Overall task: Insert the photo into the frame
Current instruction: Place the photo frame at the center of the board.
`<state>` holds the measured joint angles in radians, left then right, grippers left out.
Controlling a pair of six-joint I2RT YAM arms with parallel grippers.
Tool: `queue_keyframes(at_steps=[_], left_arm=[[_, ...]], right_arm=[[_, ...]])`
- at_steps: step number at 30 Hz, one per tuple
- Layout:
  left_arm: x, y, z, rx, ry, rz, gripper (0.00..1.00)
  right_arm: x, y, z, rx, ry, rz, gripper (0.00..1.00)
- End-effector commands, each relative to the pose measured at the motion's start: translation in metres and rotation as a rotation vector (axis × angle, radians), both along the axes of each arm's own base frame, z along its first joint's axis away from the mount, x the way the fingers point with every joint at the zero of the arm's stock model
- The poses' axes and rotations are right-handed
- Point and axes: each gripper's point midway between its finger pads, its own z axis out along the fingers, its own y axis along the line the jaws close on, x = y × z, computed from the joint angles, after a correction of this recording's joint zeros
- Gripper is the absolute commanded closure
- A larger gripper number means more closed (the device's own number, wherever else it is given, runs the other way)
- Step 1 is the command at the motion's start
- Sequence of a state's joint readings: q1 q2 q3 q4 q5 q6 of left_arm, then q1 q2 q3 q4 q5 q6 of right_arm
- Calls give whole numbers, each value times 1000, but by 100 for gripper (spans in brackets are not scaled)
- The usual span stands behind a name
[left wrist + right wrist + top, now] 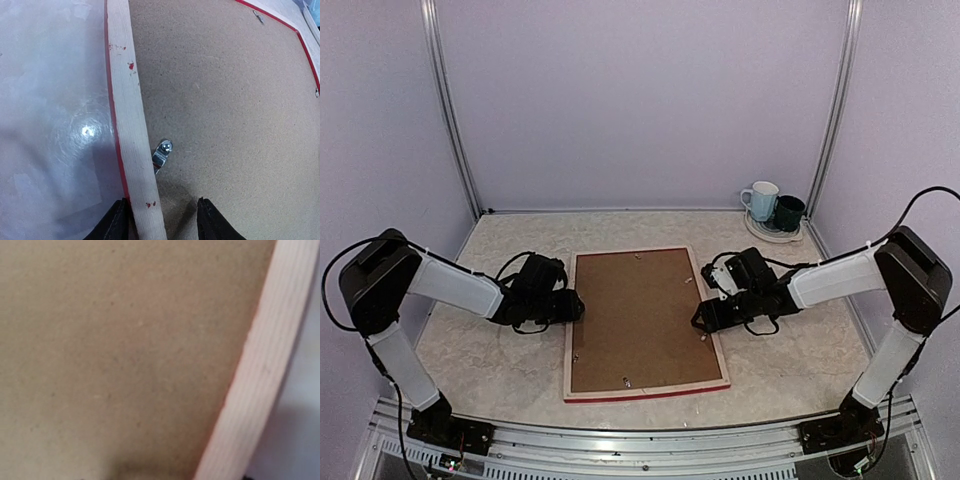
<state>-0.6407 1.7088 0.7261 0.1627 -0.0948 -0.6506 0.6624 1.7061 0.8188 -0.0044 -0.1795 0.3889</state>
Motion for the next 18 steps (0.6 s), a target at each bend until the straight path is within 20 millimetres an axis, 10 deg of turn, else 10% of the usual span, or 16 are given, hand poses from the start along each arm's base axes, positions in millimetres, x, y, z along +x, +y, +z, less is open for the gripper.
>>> queue_keyframes(at_steps=[1, 8, 18], left_arm=[[-33, -20, -16, -28, 67, -76, 54], [-51, -18, -14, -38, 72, -67, 52], [-15, 1, 16, 99, -10, -12, 49]], right_arm=[[-18, 0, 21, 120, 9, -8, 37], [-34, -27, 26, 107, -27, -80, 36], [-23, -40, 8, 16, -48, -133, 47]])
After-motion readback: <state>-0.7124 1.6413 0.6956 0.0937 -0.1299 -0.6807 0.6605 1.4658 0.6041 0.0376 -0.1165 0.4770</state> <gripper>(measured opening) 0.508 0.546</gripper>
